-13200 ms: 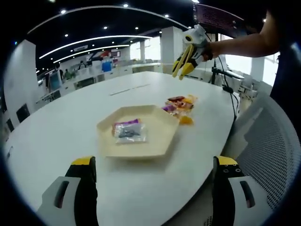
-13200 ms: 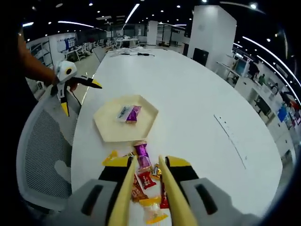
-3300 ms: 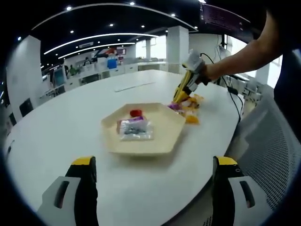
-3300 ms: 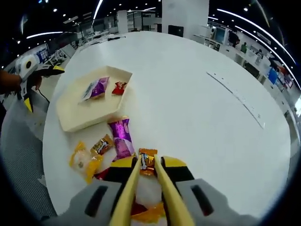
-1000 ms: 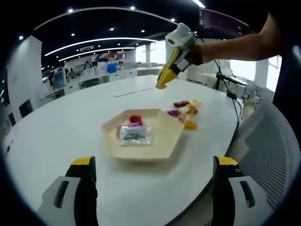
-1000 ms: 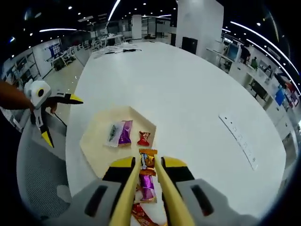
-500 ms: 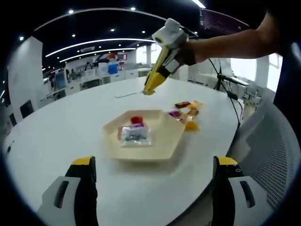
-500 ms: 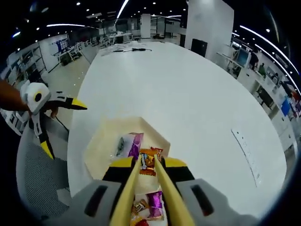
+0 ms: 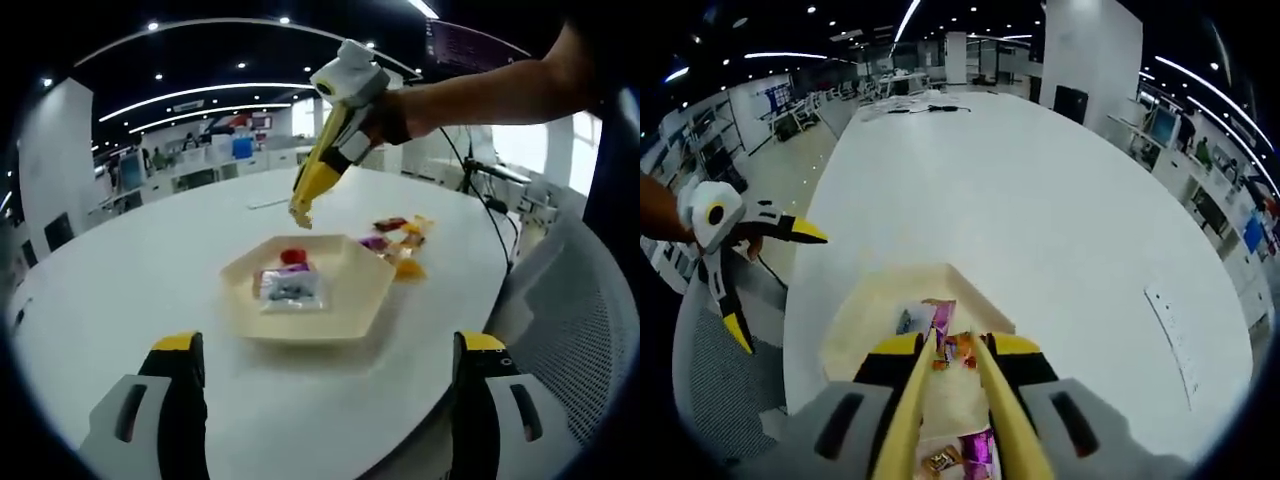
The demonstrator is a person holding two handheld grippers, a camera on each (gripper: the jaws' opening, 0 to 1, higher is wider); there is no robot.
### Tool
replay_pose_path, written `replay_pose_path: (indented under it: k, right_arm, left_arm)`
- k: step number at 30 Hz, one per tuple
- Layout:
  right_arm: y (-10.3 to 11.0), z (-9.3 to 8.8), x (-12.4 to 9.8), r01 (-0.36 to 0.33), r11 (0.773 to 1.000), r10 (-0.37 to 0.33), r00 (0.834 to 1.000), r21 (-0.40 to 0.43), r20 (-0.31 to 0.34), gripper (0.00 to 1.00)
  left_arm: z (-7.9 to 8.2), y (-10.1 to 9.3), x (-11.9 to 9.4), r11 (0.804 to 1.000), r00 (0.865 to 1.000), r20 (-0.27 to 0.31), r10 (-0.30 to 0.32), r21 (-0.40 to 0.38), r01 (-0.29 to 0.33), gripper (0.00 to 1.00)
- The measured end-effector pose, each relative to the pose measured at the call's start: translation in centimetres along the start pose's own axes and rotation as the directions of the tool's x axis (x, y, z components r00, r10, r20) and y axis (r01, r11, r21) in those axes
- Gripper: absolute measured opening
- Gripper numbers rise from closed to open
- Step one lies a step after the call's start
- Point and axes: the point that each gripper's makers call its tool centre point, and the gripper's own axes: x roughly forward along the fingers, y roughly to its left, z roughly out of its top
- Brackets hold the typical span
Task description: Place the target food into the container with the food tongs after gripping and lifting it, then release it inside without dropping or visibly crushing the food.
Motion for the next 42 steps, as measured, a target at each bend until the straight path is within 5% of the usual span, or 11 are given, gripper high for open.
replay_pose_path:
  k: [18,42]
  right_arm:
    - [-0.5,0.2,-1.7,0.024,1.0,-0.024,0.999,-0.006,0.044,0.25]
    - [-0.4,-3.9,-4.8,0.064,0.998,-0.063,0.997,-0.011,0.05,0.26]
  left_arm:
    - [0.0,0.1,0.0,1.0,1.0,-0.001,0.001,0.001,-0.001,1.0]
    - [-0.1,-0.2,0.1,1.0,1.0,-0.008,-0.008,0.004,0.008,1.0]
